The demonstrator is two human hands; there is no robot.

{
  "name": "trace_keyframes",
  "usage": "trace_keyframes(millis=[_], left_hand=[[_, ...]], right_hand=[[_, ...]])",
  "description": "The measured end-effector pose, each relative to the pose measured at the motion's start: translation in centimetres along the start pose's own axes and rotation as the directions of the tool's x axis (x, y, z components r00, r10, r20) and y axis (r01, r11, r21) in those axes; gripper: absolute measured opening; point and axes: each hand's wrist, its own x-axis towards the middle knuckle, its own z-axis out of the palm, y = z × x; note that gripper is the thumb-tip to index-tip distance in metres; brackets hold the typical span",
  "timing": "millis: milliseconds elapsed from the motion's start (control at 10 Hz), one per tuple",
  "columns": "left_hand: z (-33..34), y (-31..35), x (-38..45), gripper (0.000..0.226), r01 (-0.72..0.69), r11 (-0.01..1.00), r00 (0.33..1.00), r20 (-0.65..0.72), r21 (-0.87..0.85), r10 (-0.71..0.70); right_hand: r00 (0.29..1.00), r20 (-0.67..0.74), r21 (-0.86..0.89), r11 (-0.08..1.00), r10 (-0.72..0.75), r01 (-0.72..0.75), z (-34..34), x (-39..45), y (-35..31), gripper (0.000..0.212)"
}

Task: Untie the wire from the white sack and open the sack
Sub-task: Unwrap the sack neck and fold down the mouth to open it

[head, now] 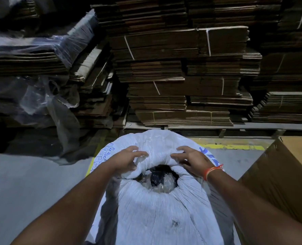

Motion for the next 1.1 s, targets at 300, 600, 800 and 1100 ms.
trace_keyframes(millis=[300,600,800,1100], left_hand=[[1.3,2.0,1.8,0.033,0.074,0.986,0.98,-0.194,0.152,-0.044],[-0.3,2.2,3.4,0.039,0.184,0.958,0.89,-0.451,0.222,-0.067],[-1.4,2.3,3.7,0.033,0.23,0.97,0.862,-0.479,0.081,-0.165],[-2.8,6.5,-3.4,0.028,0.14,0.982,0.79,-0.584,-0.125,-0.187]], right_hand=[[0.985,-0.116,-0.068,0.988,0.128,-0.137,1.3,0.8,1.3,0.025],[0.939,-0.238,0.026,0.968,0.247,-0.249,1.4,1.4,2.6,0.028],[0.948,-0.18,-0.011,0.963,0.263,-0.27,0.3,2.0,1.5,0.027],[0.922,-0.251,0.143,0.953,0.296,-0.268,-1.8,-2.9,-3.3,0.033]])
